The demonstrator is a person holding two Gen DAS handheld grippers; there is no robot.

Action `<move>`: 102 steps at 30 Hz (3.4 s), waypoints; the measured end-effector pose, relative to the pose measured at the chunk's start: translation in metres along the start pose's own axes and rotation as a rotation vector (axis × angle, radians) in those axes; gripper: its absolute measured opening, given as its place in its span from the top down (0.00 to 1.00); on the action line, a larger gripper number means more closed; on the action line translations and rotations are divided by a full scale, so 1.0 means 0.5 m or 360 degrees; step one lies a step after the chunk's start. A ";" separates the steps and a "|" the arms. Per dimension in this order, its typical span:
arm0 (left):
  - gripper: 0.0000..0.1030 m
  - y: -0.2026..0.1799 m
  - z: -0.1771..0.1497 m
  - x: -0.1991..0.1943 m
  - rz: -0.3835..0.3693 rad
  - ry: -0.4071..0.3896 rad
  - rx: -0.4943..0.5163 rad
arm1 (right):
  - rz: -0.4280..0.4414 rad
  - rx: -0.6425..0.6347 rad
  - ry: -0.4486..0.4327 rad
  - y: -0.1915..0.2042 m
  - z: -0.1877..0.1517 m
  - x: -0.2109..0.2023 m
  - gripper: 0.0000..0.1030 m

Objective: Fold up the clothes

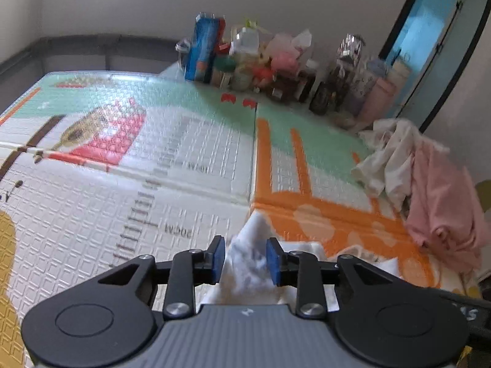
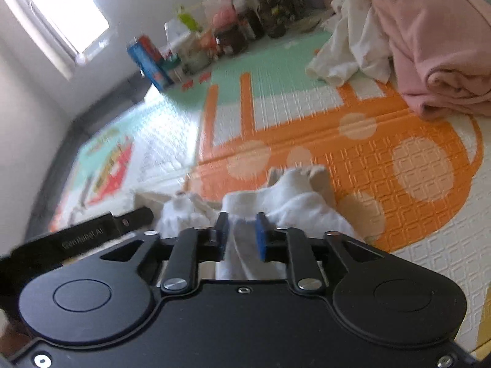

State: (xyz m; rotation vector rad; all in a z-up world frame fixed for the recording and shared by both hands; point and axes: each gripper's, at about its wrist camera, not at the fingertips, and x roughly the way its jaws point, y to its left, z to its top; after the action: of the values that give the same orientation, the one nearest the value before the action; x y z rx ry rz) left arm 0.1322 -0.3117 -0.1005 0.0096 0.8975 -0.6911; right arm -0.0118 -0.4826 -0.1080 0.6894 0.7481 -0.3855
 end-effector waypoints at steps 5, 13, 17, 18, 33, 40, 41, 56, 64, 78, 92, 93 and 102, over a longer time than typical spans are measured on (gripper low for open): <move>0.51 -0.004 0.016 -0.077 -0.0049 -0.0116 0.0020 | 0.0084 -0.0017 -0.0110 0.003 0.017 -0.081 0.80; 0.52 -0.010 -0.063 -0.193 -0.0238 -0.0128 0.0281 | 0.0148 -0.0243 -0.0060 0.016 -0.067 -0.200 0.90; 0.53 -0.020 -0.122 -0.227 -0.0232 -0.0113 0.0400 | 0.0162 -0.0256 -0.0022 0.016 -0.120 -0.231 0.91; 0.53 -0.021 -0.135 -0.233 -0.0231 -0.0105 0.0415 | 0.0165 -0.0251 -0.0014 0.016 -0.132 -0.237 0.91; 0.52 0.054 -0.247 -0.261 -0.0005 -0.0032 0.0362 | -0.0064 -0.0098 -0.0001 -0.085 -0.224 -0.289 0.86; 0.48 0.104 -0.241 -0.240 0.0026 0.0015 0.0279 | -0.0237 0.0018 0.0008 -0.179 -0.224 -0.282 0.75; 0.47 0.107 -0.239 -0.237 0.0022 0.0021 0.0270 | -0.0239 0.0030 0.0011 -0.186 -0.224 -0.279 0.73; 0.30 0.134 -0.220 -0.189 -0.0054 0.0138 0.0153 | -0.0189 0.0147 0.0094 -0.227 -0.225 -0.215 0.66; 0.59 0.124 -0.229 -0.173 -0.0105 0.0175 0.0197 | -0.0176 0.0186 0.0083 -0.228 -0.225 -0.201 0.73; 0.80 0.110 -0.235 -0.174 -0.0053 0.0214 0.0223 | -0.0222 0.0071 0.0070 -0.203 -0.228 -0.204 0.95; 0.81 0.106 -0.269 -0.215 0.0005 0.0277 0.0209 | -0.0293 -0.0062 0.0123 -0.174 -0.242 -0.246 0.95; 0.81 0.107 -0.276 -0.221 0.0006 0.0284 0.0208 | -0.0292 -0.0065 0.0128 -0.173 -0.247 -0.252 0.95; 0.81 0.115 -0.334 -0.281 0.0023 0.0345 0.0198 | -0.0286 -0.0101 0.0190 -0.167 -0.295 -0.310 0.95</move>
State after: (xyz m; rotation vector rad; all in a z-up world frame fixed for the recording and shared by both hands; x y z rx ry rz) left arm -0.0147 -0.1419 -0.1215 0.2049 1.0593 -0.7408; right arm -0.2350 -0.4279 -0.1095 0.5911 0.9353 -0.4853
